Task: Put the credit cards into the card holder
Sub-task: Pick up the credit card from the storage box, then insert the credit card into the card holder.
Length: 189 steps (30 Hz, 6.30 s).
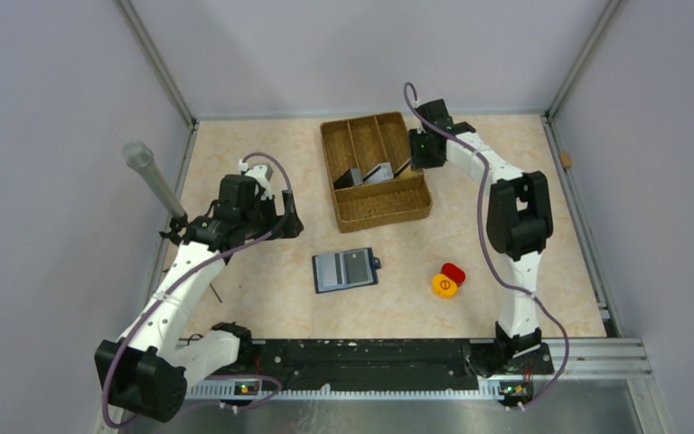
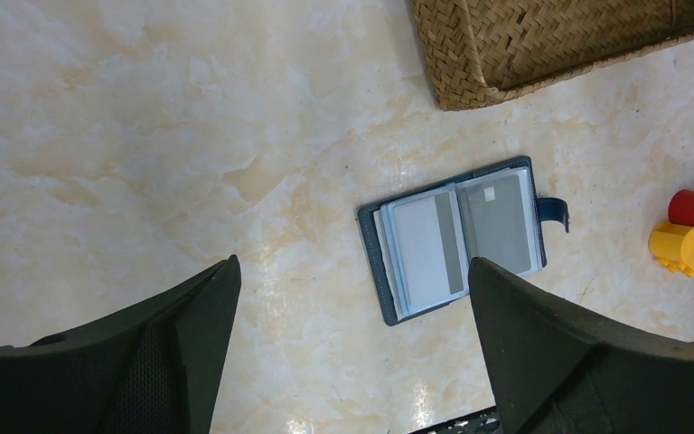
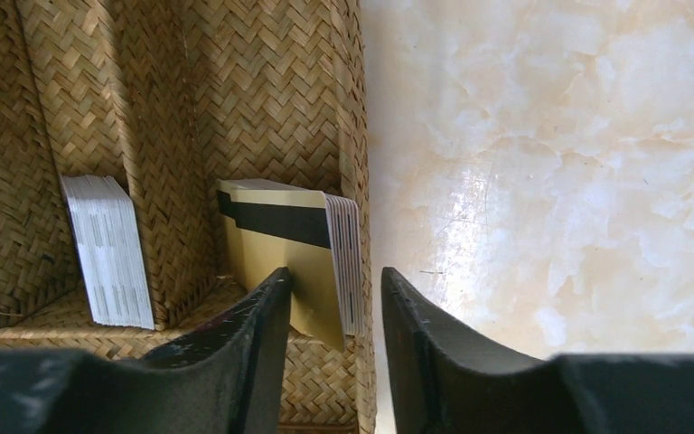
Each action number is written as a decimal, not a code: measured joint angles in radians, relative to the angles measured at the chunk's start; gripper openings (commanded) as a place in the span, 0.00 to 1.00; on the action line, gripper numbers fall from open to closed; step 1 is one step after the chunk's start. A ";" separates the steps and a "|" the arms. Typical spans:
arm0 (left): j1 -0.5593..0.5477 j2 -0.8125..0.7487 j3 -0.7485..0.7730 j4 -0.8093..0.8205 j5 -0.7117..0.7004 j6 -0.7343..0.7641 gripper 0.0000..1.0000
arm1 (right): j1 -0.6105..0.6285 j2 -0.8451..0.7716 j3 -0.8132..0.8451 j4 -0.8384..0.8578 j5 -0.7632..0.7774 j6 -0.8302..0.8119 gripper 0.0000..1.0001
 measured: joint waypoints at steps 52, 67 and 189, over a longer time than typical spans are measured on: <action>0.000 0.006 -0.004 0.001 0.022 0.000 0.99 | -0.002 -0.058 -0.002 -0.006 0.068 -0.024 0.28; 0.000 0.006 -0.005 0.001 0.022 0.001 0.99 | -0.002 -0.064 -0.004 0.011 -0.001 -0.017 0.00; -0.245 0.263 -0.557 0.896 0.251 -0.580 0.00 | 0.700 -0.352 -0.740 0.135 0.497 0.525 0.00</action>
